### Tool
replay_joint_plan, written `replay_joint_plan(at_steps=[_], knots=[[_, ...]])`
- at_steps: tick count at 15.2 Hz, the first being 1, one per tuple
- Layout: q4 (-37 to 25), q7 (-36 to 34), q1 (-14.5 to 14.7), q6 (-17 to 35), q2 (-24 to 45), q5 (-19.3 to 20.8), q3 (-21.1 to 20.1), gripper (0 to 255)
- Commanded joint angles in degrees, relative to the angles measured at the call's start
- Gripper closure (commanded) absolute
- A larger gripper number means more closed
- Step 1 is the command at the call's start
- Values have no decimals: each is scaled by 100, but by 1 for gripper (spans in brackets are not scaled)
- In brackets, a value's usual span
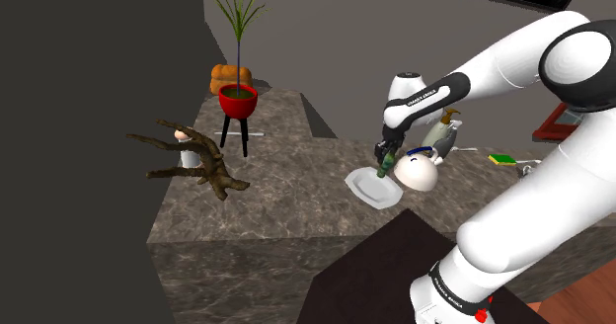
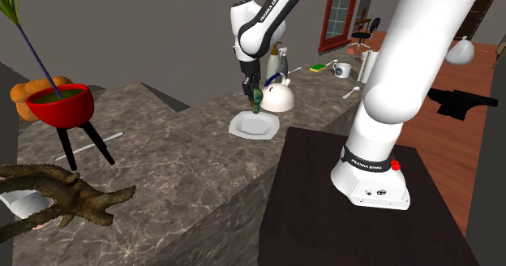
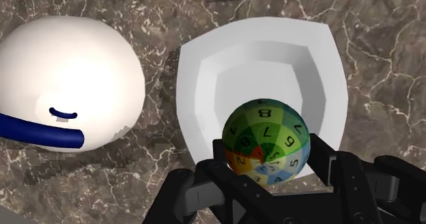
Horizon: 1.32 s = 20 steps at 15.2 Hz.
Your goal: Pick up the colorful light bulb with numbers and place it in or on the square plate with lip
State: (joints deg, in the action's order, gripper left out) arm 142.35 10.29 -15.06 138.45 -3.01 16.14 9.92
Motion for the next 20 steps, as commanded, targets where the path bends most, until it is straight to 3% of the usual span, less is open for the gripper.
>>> replay_joint_plan(at_steps=[1,10,18,19,20], knots=[[27,-38,-1,158,129,17,1,255],[133,-219,-27,954,826,134,29,255],[133,-219,-27,954,826,134,29,255],[133,-219,-27,953,826,134,29,0],[133,-219,-27,953,825,134,29,0]])
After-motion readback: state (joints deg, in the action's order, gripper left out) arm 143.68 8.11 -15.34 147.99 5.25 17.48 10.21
